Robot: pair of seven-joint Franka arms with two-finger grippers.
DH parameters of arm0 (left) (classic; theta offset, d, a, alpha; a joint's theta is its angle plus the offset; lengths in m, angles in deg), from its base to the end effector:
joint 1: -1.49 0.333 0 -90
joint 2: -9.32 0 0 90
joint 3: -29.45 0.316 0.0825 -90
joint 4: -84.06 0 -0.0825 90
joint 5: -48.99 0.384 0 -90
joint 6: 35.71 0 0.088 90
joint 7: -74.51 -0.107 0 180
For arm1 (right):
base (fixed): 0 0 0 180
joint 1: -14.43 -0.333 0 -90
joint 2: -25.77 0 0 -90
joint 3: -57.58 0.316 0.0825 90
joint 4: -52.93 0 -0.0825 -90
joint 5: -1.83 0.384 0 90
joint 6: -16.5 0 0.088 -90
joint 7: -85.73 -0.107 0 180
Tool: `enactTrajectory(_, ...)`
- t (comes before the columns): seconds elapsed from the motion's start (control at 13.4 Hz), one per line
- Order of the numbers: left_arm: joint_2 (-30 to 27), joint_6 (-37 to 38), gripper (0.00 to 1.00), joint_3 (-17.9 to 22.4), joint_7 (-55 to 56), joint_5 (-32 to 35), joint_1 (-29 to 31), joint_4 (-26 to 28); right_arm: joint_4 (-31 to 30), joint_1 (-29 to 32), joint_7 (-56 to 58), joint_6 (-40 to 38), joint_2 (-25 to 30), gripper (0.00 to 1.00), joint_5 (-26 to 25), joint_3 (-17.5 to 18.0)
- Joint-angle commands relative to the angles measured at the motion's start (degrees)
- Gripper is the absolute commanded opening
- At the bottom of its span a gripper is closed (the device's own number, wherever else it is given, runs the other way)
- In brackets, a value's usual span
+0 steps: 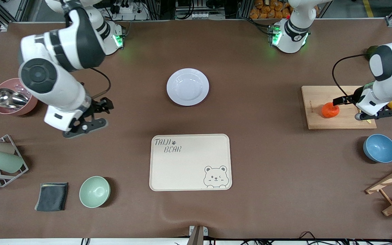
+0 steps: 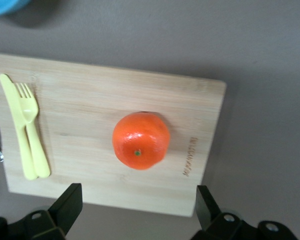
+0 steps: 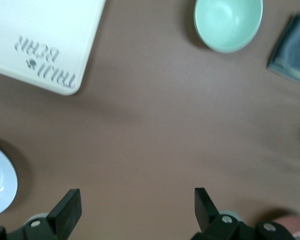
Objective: Place orange and plate with both arms
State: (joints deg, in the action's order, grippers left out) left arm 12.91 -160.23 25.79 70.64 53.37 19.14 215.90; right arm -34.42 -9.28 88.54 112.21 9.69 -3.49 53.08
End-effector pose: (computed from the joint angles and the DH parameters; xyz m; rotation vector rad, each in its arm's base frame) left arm 0.4812 0.1229 0.3060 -3.0959 -0.1969 0.3054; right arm 0.5983 0.2045 0.4881 2.9448 0.5990 -0.1752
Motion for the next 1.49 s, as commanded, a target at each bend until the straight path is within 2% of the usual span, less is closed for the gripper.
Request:
enactTrajectory(0.0,-1.5,-6.0,1.0,-0.6,-1.1,1.1,1.3,5.9,2.1,-4.6,0.1,1.2,-1.6,1.0,-5.5,-0.8)
enactTrajectory(0.37,2.3,-8.5,1.0,-0.5,-1.1,1.2,2.0,5.8,1.8,-4.6,0.4,0.8,-2.0,1.0,-4.8,-0.7)
enactTrajectory(0.45,2.9,-9.2,1.0,-0.5,-1.1,1.2,2.0,5.7,1.4,-3.9,0.4,0.8,-2.1,1.0,-3.1,-0.8)
enactTrajectory(0.67,5.5,-12.4,1.0,-0.5,-1.1,1.2,2.5,5.6,-3.1,4.9,0.8,0.7,-2.8,1.0,11.9,-0.9)
enactTrajectory(0.75,6.0,-12.7,1.0,-0.5,-1.1,1.2,2.5,5.6,-3.2,6.9,1.1,0.6,-3.8,1.0,15.0,-0.9)
enactTrajectory(1.34,10.6,-14.8,1.0,-0.6,-1.0,1.1,2.3,3.8,-3.4,9.9,5.0,0.2,-6.5,1.0,16.3,-0.8)
enactTrajectory(1.42,10.6,-14.7,1.0,-0.6,-1.0,1.2,2.2,3.7,-3.4,11.0,7.3,-0.2,-7.1,1.0,18.5,-0.9)
